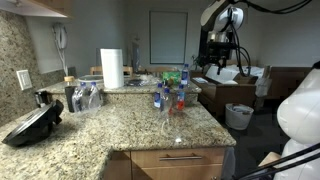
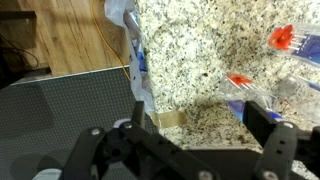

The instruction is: Throw the four bottles on the right into the bin on the floor

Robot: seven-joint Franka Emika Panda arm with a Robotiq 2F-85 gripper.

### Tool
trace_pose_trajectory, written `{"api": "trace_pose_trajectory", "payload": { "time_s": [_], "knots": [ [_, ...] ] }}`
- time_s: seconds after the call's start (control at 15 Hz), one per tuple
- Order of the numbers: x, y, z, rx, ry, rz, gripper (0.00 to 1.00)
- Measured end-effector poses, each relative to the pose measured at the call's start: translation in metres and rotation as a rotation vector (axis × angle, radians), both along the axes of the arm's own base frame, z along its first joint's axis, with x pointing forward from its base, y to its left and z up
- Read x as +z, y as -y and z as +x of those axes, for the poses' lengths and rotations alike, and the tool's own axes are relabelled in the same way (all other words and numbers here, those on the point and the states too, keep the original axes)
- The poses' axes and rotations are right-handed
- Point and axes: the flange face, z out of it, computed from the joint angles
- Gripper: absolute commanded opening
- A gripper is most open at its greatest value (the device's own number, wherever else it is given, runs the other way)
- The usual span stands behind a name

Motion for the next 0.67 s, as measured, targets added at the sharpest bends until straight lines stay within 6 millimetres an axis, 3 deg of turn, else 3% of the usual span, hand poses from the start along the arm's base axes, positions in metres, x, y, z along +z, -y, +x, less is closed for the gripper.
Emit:
{"api": "trace_pose_trajectory", "payload": {
  "time_s": [0.33, 0.67],
  "knots": [
    [0.014, -0.003, 0.030, 0.024, 0.023, -0.029, 1.00],
    [0.006, -0.029, 0.071, 0.097, 0.009, -0.043, 1.00]
  ]
}}
